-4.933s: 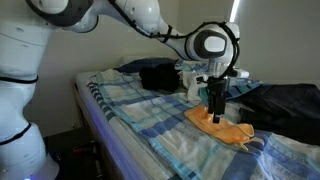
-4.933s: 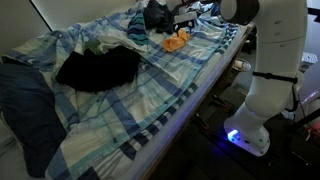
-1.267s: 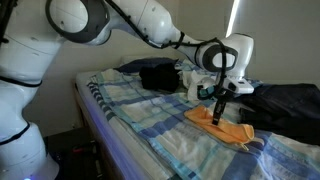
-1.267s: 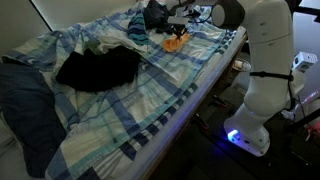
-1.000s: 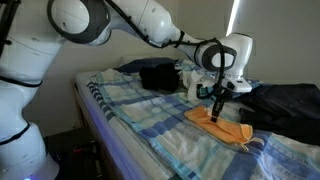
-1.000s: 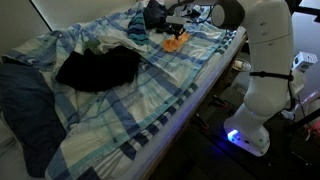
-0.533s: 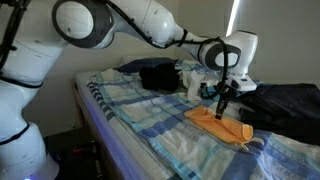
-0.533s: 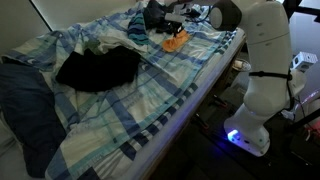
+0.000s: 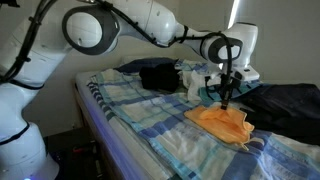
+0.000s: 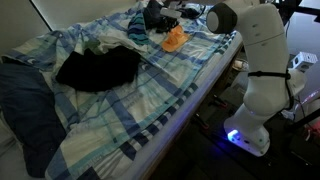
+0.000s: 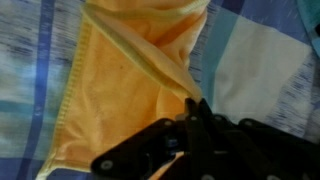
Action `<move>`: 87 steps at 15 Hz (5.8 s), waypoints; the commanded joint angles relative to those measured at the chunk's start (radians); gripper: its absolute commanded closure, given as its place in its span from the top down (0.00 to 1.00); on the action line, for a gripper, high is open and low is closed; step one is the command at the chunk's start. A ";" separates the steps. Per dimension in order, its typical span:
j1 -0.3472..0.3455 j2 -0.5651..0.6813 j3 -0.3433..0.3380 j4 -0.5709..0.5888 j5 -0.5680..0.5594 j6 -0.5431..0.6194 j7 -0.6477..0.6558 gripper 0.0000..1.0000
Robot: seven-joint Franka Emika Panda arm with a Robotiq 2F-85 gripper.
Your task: Unfold the yellow towel
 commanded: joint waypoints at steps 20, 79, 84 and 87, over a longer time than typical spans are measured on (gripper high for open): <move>-0.014 0.193 0.055 0.304 0.019 -0.025 0.006 0.05; -0.054 0.069 -0.066 0.197 -0.050 -0.501 0.232 1.00; -0.038 0.003 -0.066 0.037 -0.055 -0.472 0.211 1.00; -0.024 -0.041 -0.063 -0.067 -0.053 -0.423 0.203 1.00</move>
